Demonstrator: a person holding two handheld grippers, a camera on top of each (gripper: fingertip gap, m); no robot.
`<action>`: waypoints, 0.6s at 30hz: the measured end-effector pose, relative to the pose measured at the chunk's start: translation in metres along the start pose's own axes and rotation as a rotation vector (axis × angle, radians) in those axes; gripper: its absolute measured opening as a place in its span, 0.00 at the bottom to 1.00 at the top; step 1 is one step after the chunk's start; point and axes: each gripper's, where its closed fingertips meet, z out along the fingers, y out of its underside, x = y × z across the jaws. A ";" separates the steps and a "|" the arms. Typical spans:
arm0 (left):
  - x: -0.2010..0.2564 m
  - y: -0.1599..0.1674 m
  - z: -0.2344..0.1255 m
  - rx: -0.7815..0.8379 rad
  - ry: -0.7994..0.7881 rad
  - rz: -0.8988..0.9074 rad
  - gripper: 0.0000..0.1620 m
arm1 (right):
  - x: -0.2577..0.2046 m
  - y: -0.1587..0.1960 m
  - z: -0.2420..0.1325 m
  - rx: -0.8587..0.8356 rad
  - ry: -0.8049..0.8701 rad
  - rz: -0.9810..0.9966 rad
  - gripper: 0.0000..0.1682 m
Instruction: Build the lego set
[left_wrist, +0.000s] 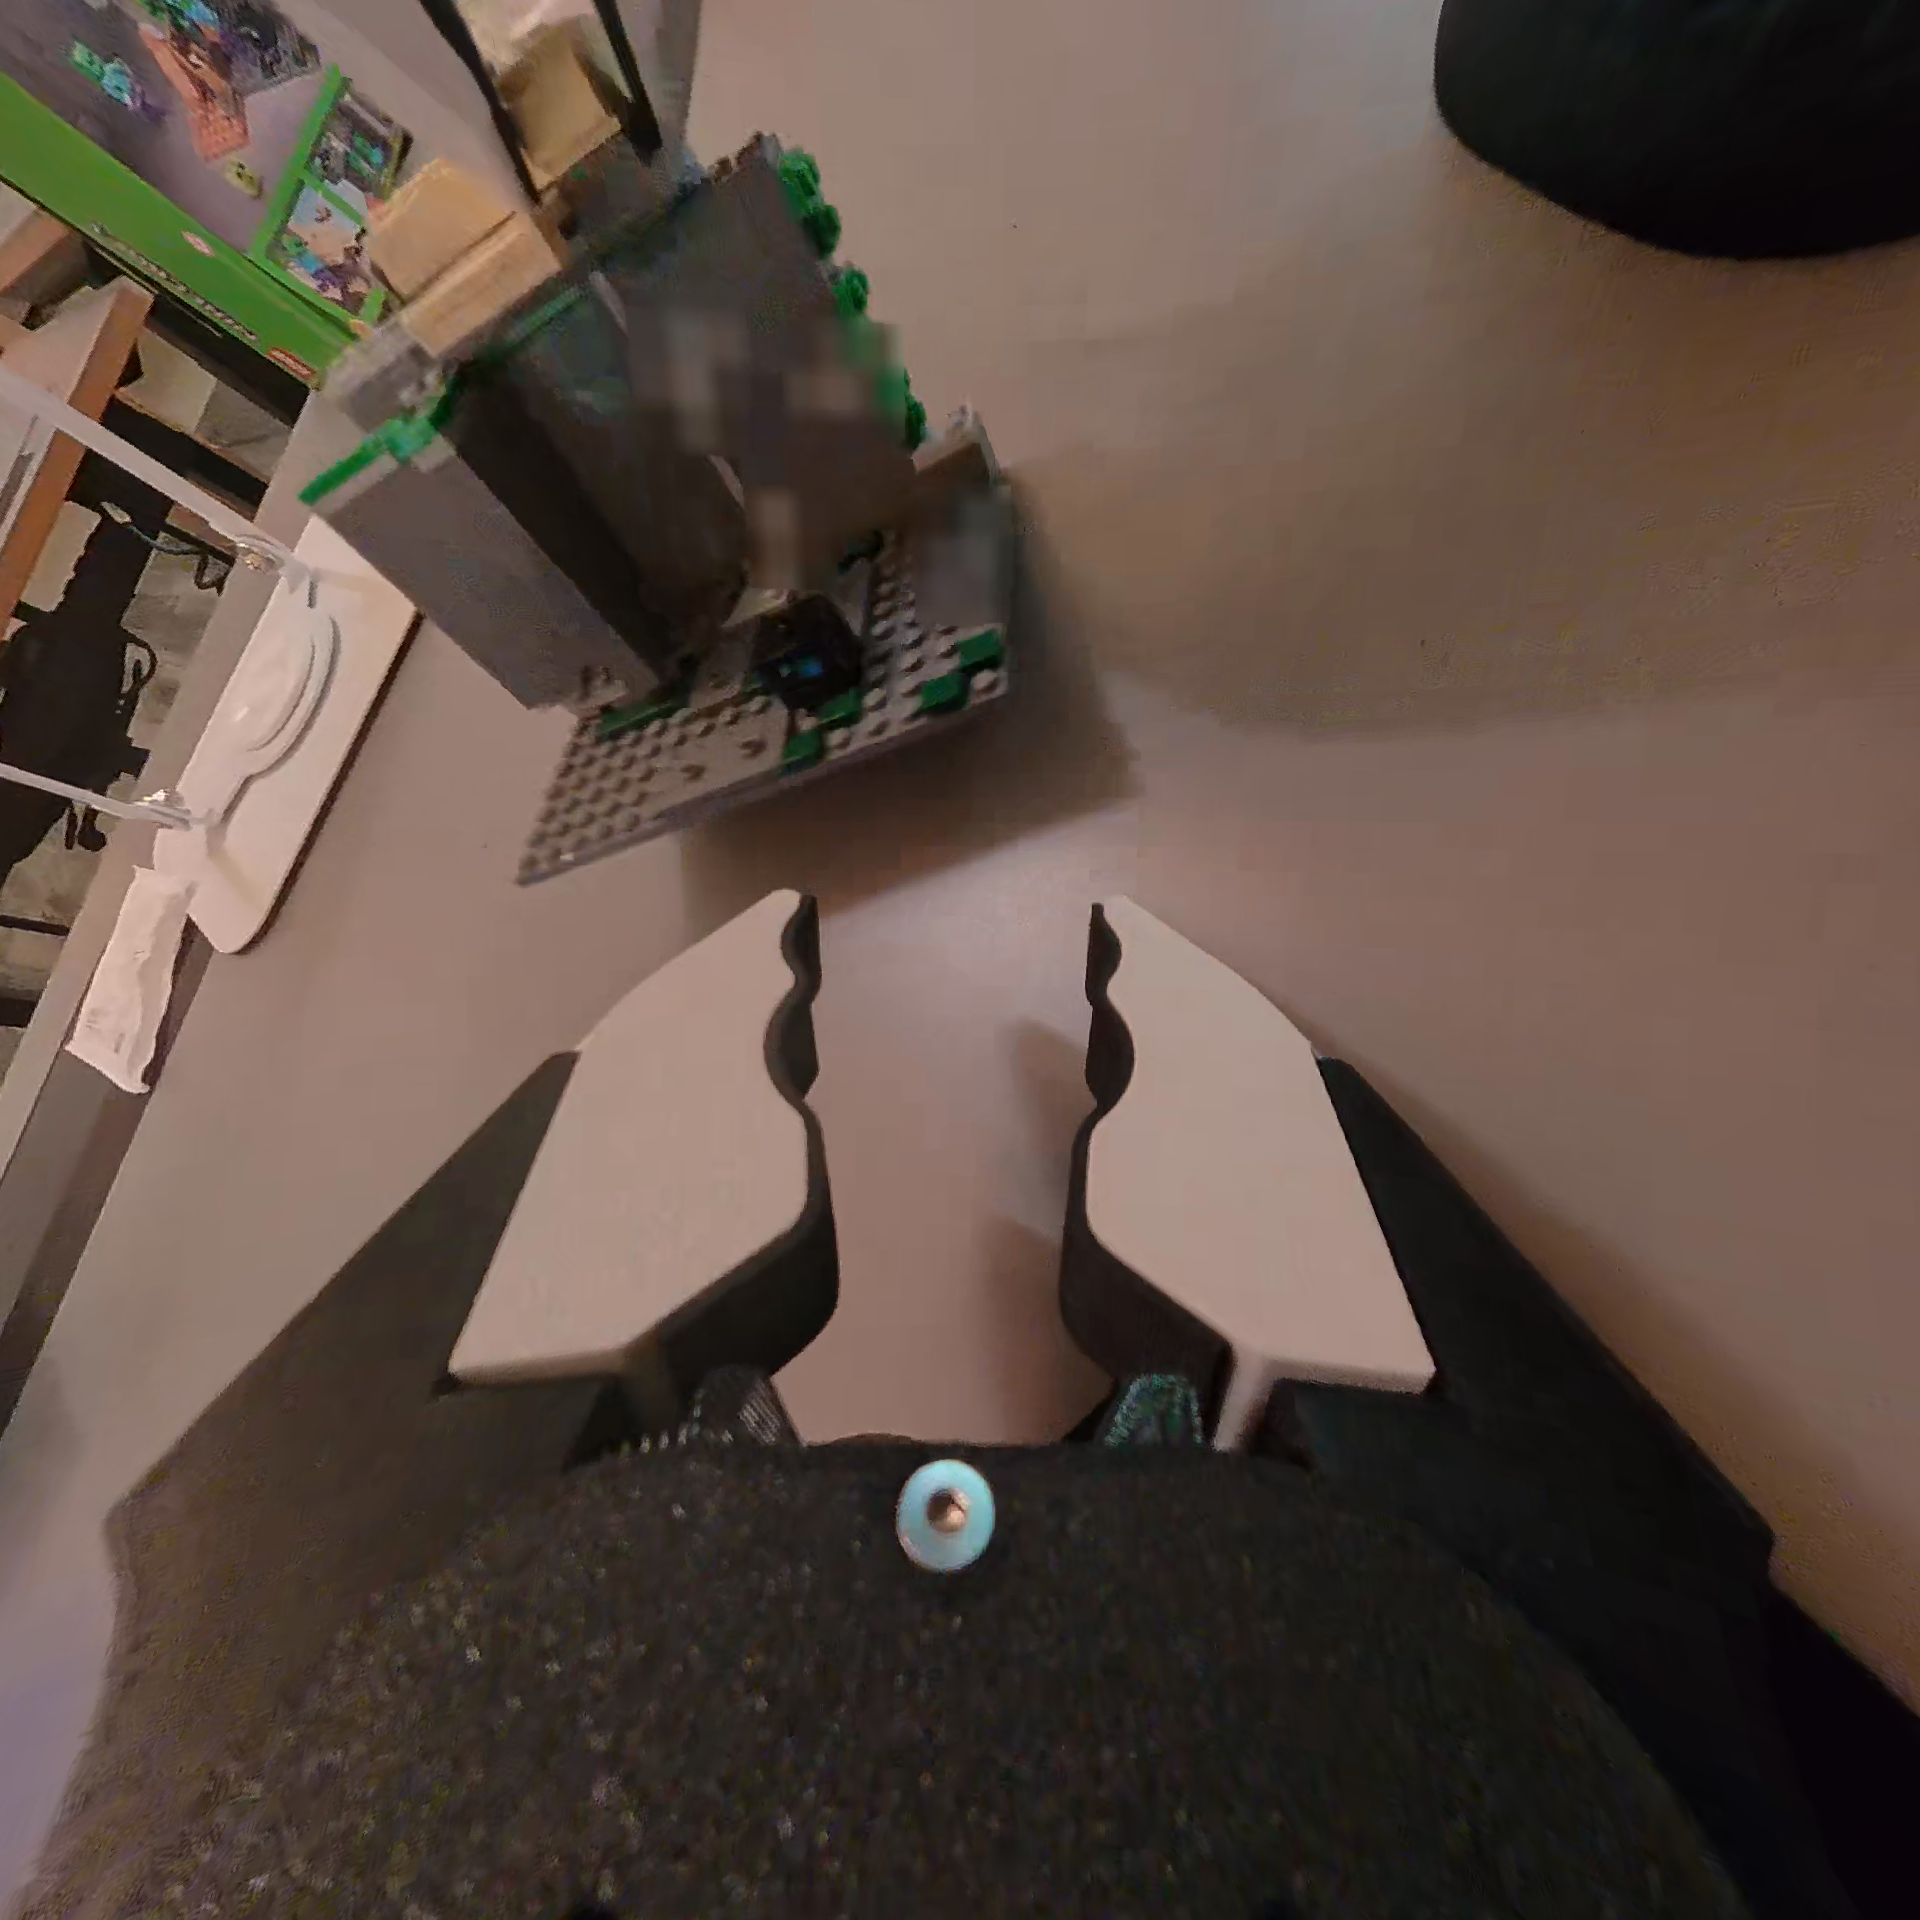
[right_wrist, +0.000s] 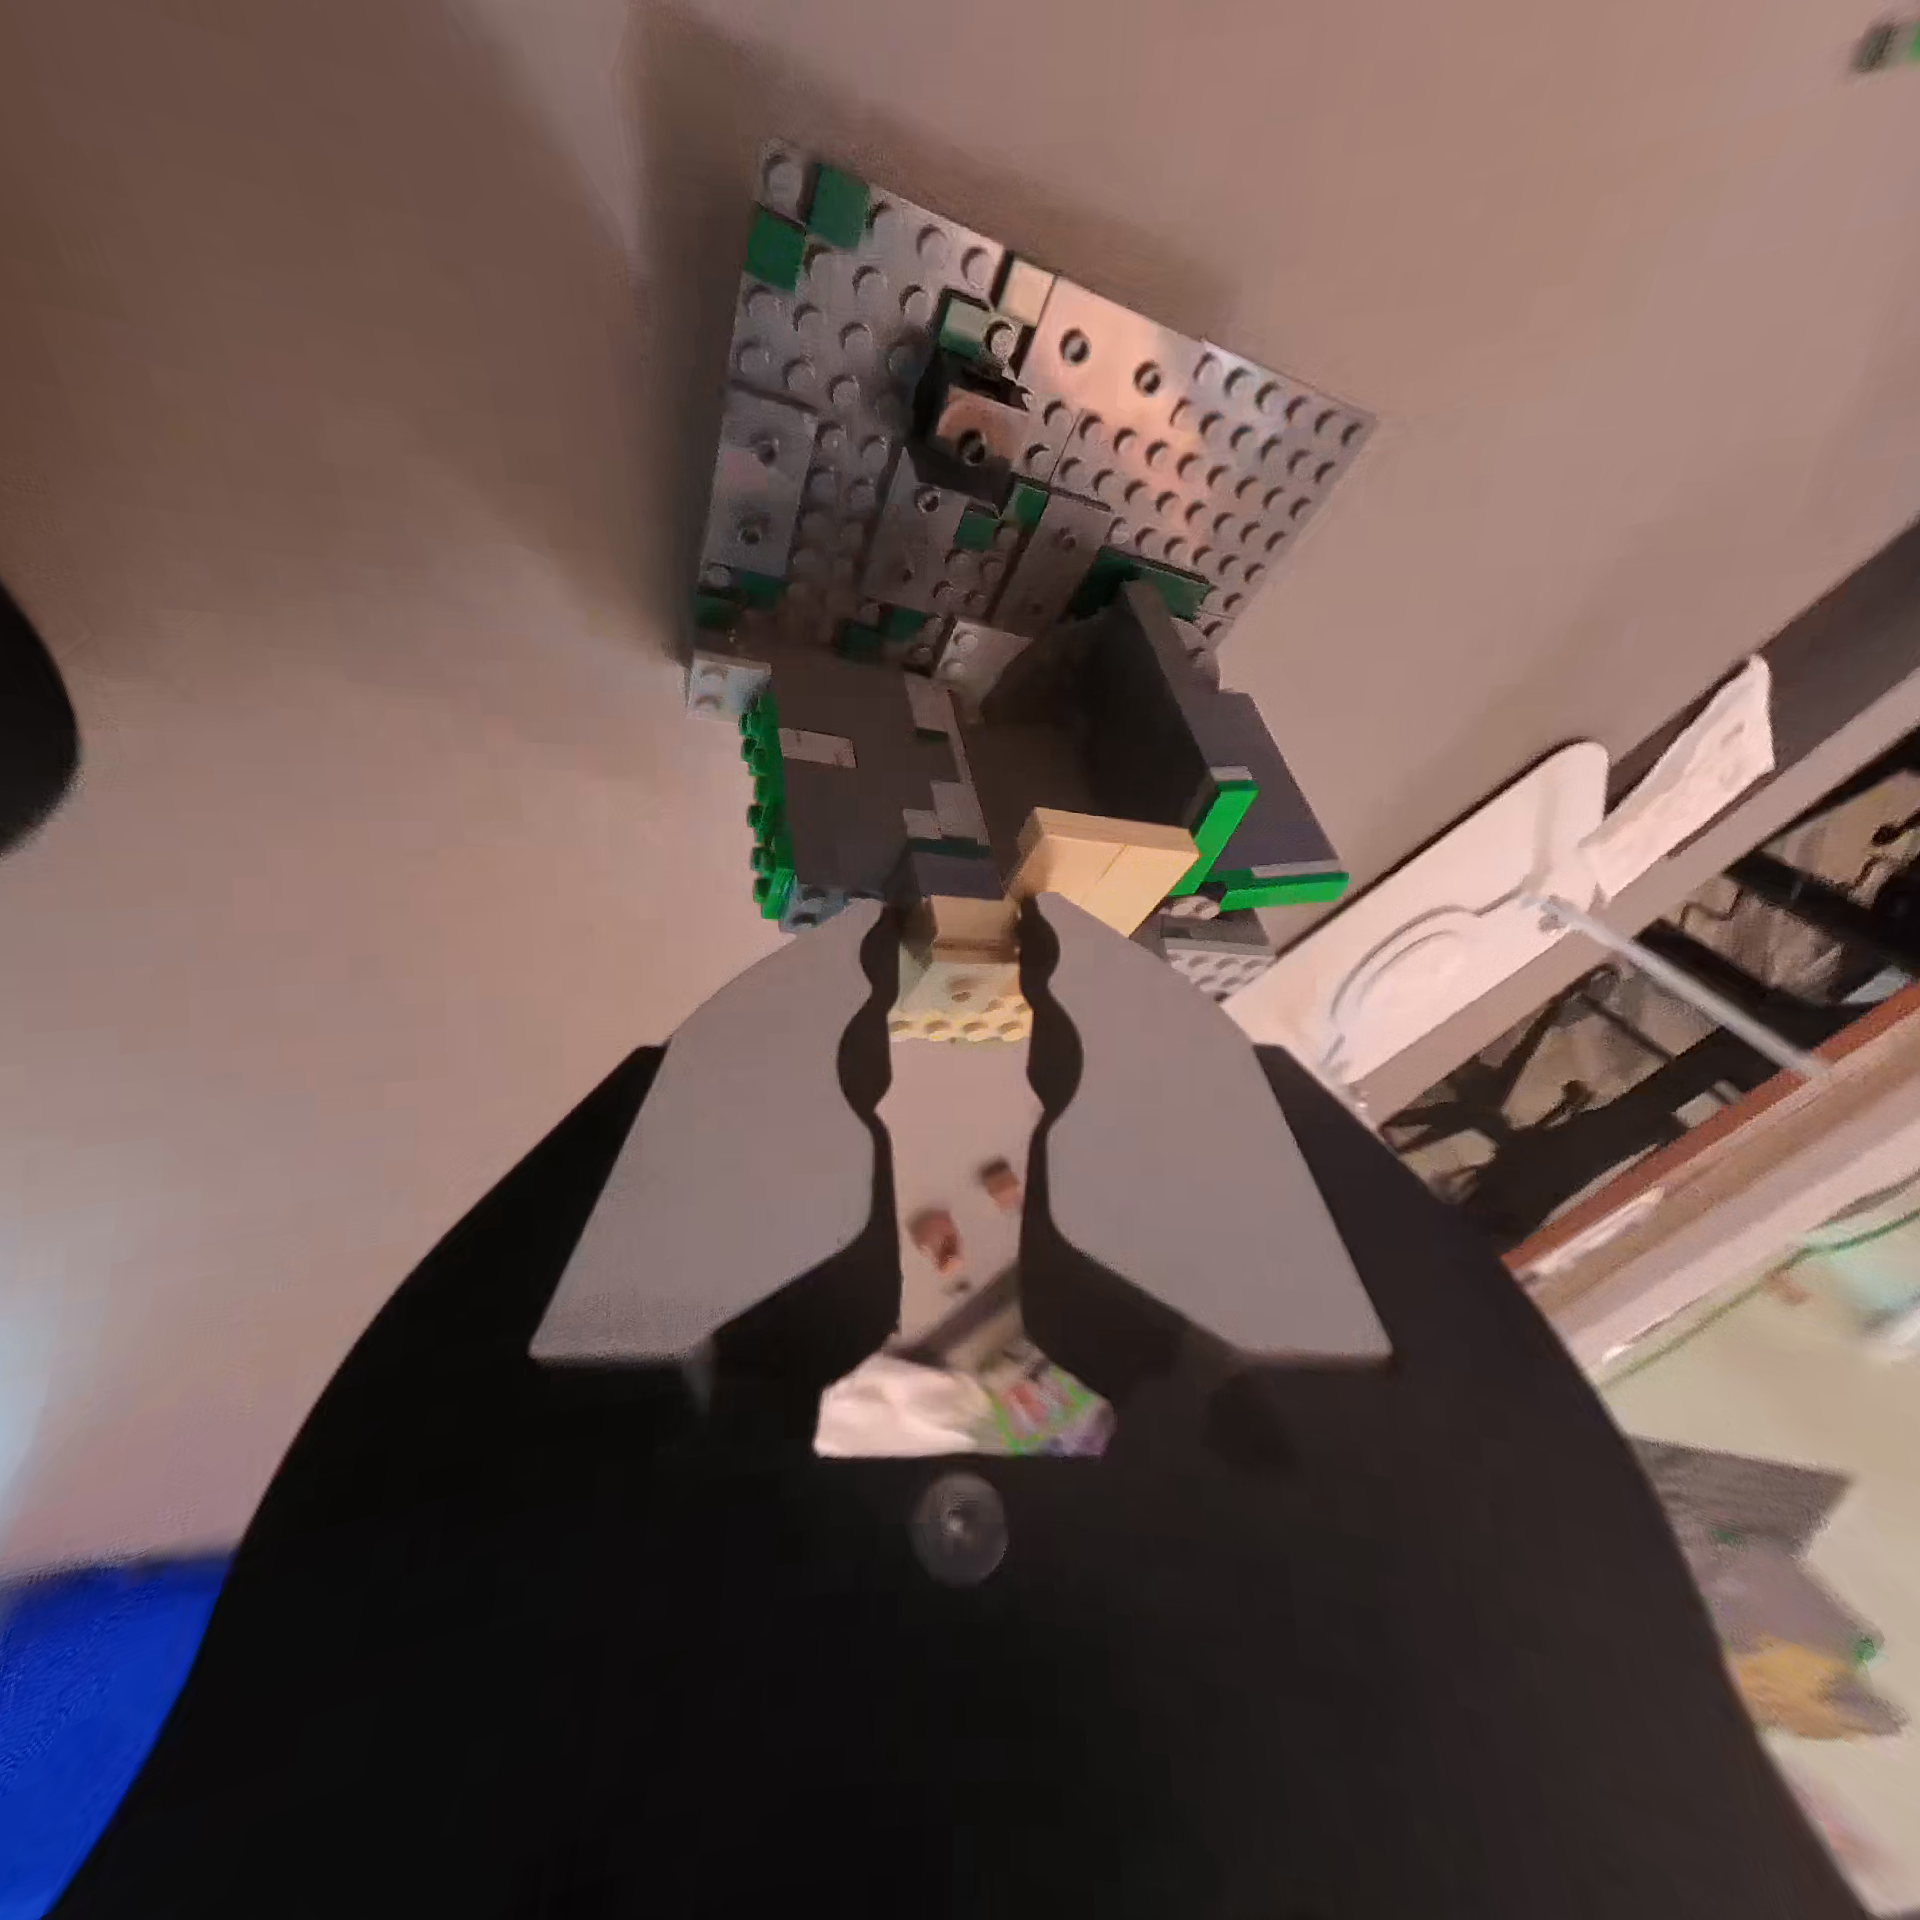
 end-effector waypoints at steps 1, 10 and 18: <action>0.000 0.001 0.000 -0.001 -0.003 0.000 0.30 | 0.002 0.002 0.002 -0.039 -0.019 -0.061 0.13; -0.009 0.003 -0.004 0.027 -0.014 -0.060 0.29 | 0.018 -0.007 0.013 -0.098 0.046 -0.367 0.14; -0.035 0.002 -0.006 0.057 -0.010 -0.116 0.30 | 0.014 -0.008 -0.018 0.290 0.215 0.483 0.28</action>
